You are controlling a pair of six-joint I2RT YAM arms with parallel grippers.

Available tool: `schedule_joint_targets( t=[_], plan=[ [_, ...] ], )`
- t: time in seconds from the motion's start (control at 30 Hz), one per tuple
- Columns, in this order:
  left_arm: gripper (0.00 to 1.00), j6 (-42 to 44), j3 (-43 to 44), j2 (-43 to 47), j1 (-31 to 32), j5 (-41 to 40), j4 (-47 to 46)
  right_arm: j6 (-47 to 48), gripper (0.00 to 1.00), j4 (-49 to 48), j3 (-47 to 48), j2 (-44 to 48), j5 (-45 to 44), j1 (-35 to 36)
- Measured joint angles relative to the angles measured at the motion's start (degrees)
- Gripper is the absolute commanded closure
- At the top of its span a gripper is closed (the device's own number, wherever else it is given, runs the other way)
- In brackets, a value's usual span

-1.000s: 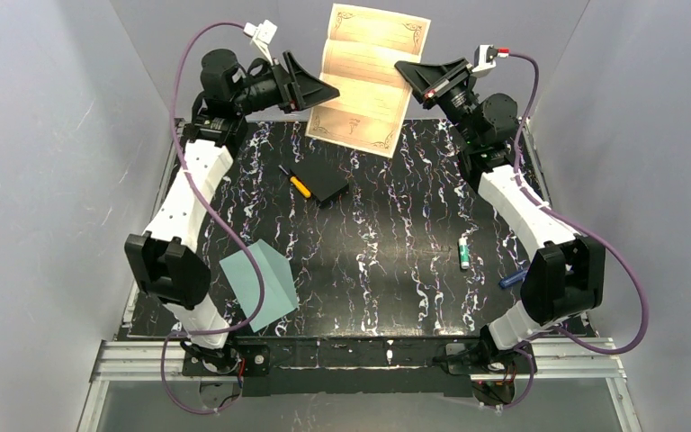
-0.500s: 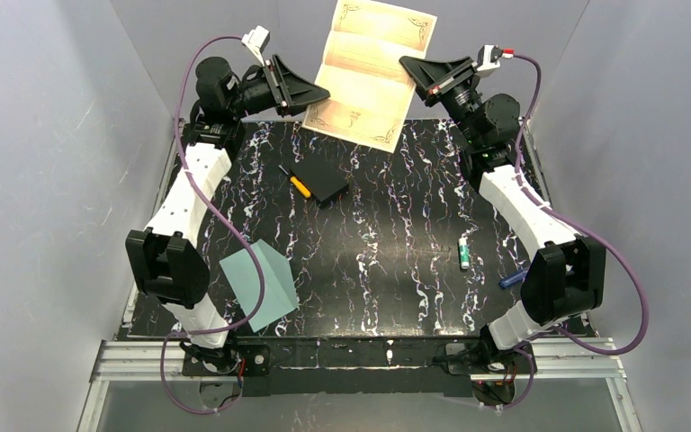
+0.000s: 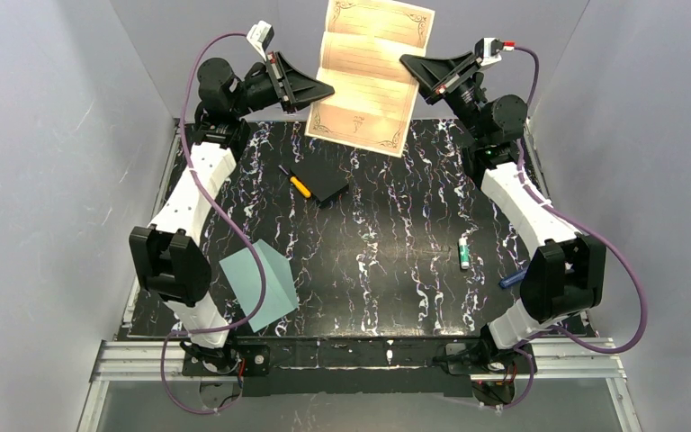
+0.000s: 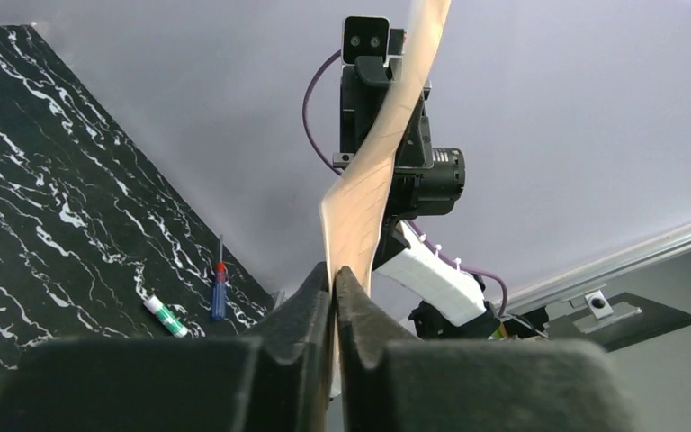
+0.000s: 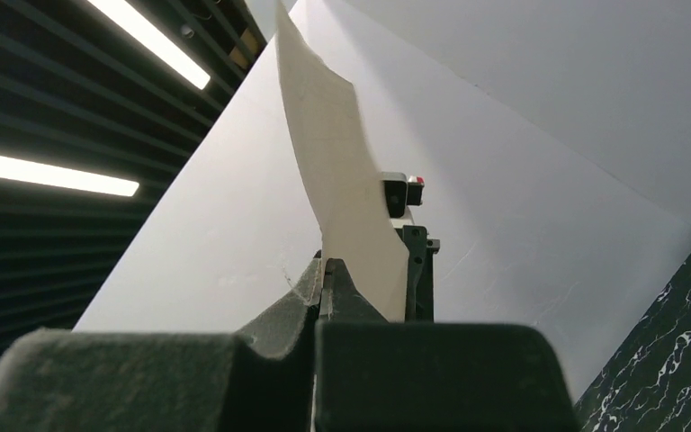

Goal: Place the letter into the envelope and seal it

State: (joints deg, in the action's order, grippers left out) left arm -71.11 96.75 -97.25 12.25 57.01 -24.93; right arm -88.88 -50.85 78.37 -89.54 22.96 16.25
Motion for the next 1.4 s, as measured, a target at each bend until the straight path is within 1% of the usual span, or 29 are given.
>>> schedule_joint_targets(
  t=[0.03,0.07,0.1,0.17,0.23,0.3,0.47,0.57,0.7,0.77,0.87,1.0,1.1,1.23,1.33,1.4],
  plan=[
    [1.0,-0.3,0.0,-0.2,0.1,0.1,-0.4,0.1,0.99,-0.3,0.1,0.0,0.5,0.0],
    [1.0,-0.6,0.0,-0.4,0.2,0.1,-0.9,0.2,0.94,-0.4,0.1,0.0,1.0,0.0],
    [1.0,-0.9,0.0,-0.6,0.2,0.2,-1.3,0.4,0.82,-0.3,0.2,0.0,1.4,0.0],
    [1.0,-1.0,-0.1,-0.7,0.2,0.4,-1.9,1.9,0.52,-0.4,1.0,-0.3,3.5,-0.1],
    [1.0,-0.9,-0.5,-0.7,0.2,0.7,-2.4,3.8,0.31,-0.4,2.7,-1.0,6.2,-0.3],
    [1.0,-0.6,-1.1,-0.7,0.2,0.8,-2.9,7.0,0.25,-0.6,4.7,-1.9,9.7,-0.5],
    [1.0,-1.6,-1.7,-0.9,0.2,0.9,-3.0,14.3,0.25,-1.3,6.5,-2.4,18.4,-0.5],
    [1.0,-2.6,-1.7,-0.9,0.2,0.8,-3.1,16.4,0.25,-2.7,7.0,-2.7,24.5,-0.5],
    [1.0,-5.5,-1.4,-1.7,-0.1,0.6,-3.7,19.9,0.22,-3.4,6.9,-2.3,31.1,-0.5],
    [1.0,-7.0,-1.4,-2.6,-0.3,0.3,-3.8,23.2,0.21,-1.2,6.2,-1.2,33.2,-0.5],
    [1.0,-8.4,-1.4,-4.3,-0.7,-0.4,-3.7,29.4,0.2,4.5,5.8,1.4,36.2,-0.5],
    [1.0,-8.3,-1.4,-5.7,-1.4,-0.7,-3.3,36.7,0.18,12.3,5.8,4.9,39.6,-0.5],
    [1.0,-6.6,-1.4,-5.6,-1.7,-0.5,-3.5,43.3,0.19,20.3,6.4,7.0,39.0,-0.5],
    [1.0,-1.6,-2.7,-4.8,-2.0,0.8,-3.6,52.7,0.19,33.7,10.2,8.9,30.1,-0.5],
    [1.0,4.0,-5.5,-3.1,-2.0,3.0,-3.6,57.0,0.19,39.9,13.5,9.0,26.2,-0.5],
    [1.0,8.3,-7.9,-1.4,-2.0,4.8,-3.3,58.9,0.18,42.3,15.6,8.5,26.6,-0.4]
  ],
)
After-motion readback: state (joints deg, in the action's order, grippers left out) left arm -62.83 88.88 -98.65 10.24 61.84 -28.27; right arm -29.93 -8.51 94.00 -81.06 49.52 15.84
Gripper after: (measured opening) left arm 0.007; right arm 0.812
